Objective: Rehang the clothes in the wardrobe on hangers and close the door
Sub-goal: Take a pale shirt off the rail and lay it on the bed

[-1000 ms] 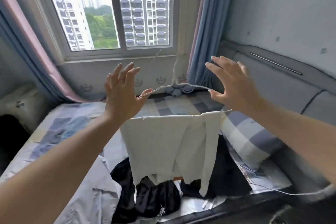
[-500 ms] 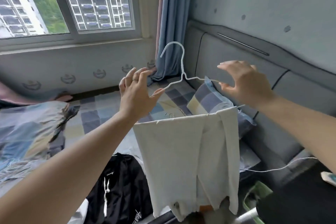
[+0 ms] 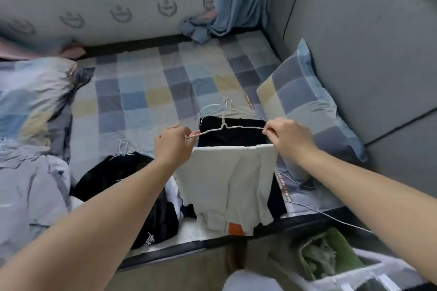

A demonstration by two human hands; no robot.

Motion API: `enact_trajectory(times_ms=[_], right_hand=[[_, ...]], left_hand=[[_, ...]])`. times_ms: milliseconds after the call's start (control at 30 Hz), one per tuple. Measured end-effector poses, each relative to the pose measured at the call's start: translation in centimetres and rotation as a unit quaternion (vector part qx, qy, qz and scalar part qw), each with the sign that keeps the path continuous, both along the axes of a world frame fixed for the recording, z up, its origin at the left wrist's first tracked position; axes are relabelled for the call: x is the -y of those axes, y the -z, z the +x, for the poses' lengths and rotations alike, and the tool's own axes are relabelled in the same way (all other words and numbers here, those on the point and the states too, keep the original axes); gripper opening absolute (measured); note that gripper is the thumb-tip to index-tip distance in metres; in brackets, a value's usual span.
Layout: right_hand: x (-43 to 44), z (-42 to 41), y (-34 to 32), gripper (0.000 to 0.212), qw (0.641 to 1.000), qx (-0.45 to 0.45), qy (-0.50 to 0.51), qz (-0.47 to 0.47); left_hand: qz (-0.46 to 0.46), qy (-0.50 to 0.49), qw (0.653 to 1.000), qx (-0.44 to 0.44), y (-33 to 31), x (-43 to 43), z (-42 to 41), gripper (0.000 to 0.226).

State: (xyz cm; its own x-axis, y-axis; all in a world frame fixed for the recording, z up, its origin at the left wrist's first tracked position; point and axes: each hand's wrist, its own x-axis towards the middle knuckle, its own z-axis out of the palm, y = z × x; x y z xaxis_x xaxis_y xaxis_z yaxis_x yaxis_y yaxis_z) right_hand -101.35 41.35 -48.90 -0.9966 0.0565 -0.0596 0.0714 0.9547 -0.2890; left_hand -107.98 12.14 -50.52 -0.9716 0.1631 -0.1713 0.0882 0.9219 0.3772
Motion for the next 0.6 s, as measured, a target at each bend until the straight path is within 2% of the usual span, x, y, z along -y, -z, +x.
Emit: enact_trajectory(times_ms=[100, 267, 600], right_hand=[[-1.3, -2.9, 4.5, 0.019, 0.998, 0.034, 0.031, -0.036], [-3.1, -7.7, 11.5, 0.022, 0.993, 0.063, 0.075, -0.063], [-5.6, -18.9, 26.7, 0.023, 0.990, 0.063, 0.111, -0.054]], left_hand=[[-0.022, -0.040, 0.998, 0.043, 3.7, -1.7, -1.7, 0.039], [-0.021, -0.054, 0.996, 0.062, 10.1, -3.6, -5.7, 0.033], [-0.058, -0.035, 0.997, 0.034, 26.2, -7.0, -17.3, 0.028]])
